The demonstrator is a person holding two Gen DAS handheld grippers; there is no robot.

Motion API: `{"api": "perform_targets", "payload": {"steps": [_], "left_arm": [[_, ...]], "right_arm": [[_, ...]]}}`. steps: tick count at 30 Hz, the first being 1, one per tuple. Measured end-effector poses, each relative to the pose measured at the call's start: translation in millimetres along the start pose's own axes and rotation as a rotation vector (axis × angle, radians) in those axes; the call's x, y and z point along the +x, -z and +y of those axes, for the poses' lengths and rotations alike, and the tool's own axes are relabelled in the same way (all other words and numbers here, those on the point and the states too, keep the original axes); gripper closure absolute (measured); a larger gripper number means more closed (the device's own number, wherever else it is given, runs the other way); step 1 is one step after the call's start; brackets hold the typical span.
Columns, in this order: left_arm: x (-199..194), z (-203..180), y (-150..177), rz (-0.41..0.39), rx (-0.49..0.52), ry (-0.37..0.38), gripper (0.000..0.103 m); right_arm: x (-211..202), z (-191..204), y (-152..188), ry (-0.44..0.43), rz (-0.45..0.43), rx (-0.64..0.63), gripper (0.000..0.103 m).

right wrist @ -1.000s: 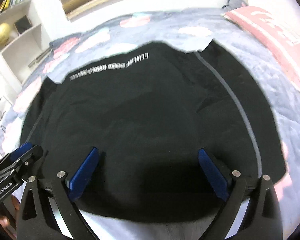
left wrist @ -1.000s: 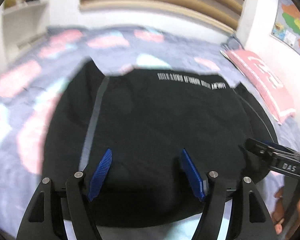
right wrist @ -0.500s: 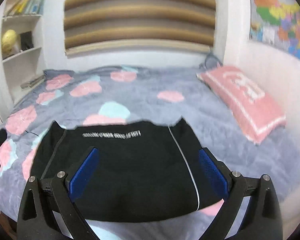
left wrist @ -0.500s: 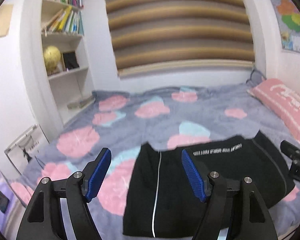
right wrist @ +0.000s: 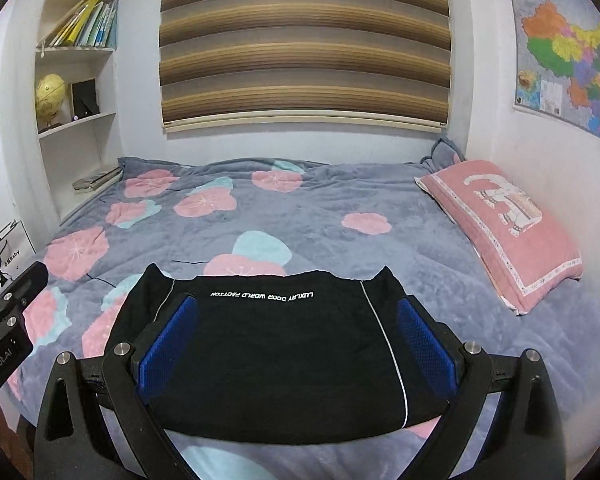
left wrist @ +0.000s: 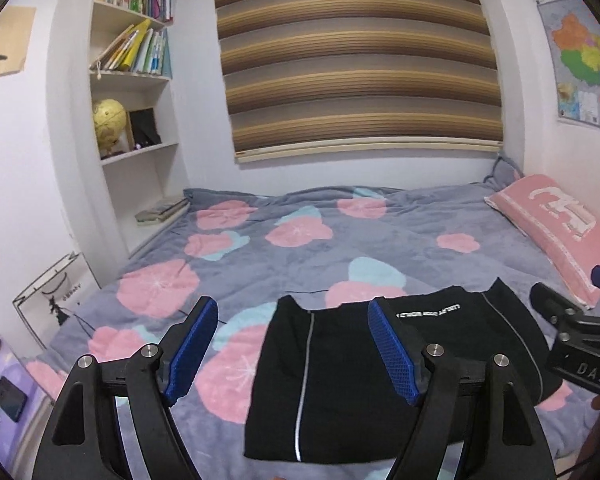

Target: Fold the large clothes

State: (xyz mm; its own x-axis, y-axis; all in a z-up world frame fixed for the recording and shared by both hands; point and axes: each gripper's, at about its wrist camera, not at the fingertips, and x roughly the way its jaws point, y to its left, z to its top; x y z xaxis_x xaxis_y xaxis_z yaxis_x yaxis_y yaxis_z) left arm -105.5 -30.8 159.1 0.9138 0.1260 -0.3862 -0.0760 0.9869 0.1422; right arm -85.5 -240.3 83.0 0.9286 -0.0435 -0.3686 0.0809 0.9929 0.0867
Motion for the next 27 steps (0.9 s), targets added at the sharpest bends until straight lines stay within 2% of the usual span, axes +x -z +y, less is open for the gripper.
{"api": "perform_targets", "payload": {"steps": [8, 13, 27], "left_arm": [[20, -19, 21, 0.106, 0.019, 0.054, 0.025], [32, -23, 27, 0.149, 0.019, 0.059, 0.025], [46, -25, 33, 0.193, 0.018, 0.062, 0.025]], "right_arm": [[29, -3, 18, -0.021, 0.113, 0.012, 0.002], [39, -3, 26, -0.027, 0.149, 0.012, 0.002], [55, -6, 35, -0.037, 0.204, 0.030, 0.002]]}}
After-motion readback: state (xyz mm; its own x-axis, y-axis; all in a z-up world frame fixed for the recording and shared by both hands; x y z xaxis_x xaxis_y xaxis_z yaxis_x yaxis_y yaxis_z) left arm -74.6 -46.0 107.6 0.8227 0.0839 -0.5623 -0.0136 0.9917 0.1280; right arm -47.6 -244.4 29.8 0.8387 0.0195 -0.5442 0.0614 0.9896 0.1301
